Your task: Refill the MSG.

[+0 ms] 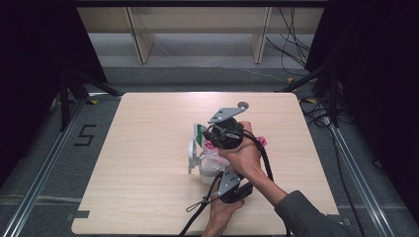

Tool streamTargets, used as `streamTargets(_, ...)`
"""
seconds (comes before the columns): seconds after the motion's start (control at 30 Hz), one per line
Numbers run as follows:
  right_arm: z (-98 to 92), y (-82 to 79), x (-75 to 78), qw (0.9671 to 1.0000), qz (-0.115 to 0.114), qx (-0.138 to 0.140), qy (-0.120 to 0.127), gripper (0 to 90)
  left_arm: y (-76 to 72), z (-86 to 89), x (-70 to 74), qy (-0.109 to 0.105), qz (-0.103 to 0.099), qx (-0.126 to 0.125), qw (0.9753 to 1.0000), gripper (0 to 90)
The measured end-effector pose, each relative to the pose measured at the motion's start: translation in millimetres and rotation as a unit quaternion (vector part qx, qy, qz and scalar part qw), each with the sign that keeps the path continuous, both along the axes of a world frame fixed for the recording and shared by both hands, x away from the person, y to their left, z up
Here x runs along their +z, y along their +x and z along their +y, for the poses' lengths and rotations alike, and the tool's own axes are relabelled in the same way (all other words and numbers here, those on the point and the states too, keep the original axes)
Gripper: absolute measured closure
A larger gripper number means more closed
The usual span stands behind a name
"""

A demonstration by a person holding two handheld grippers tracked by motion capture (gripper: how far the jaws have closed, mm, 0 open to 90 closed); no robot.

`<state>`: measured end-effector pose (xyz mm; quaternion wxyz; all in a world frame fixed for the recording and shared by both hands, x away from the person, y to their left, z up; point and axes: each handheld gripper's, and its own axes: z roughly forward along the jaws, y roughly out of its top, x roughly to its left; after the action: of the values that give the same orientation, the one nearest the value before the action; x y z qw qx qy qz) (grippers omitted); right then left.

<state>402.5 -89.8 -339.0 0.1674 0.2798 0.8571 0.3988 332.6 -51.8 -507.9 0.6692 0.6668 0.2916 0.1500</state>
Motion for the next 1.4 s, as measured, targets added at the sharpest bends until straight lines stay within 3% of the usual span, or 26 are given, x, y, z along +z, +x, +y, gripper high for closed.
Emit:
streamTargets(0.67,3.8,0.9,-2.8,0.9998,0.014,-0.002,-0.011,90.0,-1.0,0.0,0.3,-0.001,0.002,0.003,1.0,74.6)
streamTargets(0.87,3.0,1.1,-1.8,1.0,0.002,0.001,-0.005,90.0,-1.2,0.0,1.0,0.0,-0.003,0.002,1.0,74.6)
streamTargets(0.9,2.1,0.3,-0.1,0.9999,0.01,-0.001,-0.006,90.0,-1.8,-0.4,1.4,0.002,-0.004,0.001,1.0,74.6)
streamTargets(1.4,4.7,-1.1,-0.2,0.9999,0.007,-0.004,-0.011,90.0,-2.0,-0.1,1.6,-0.001,-0.003,0.002,1.0,74.6)
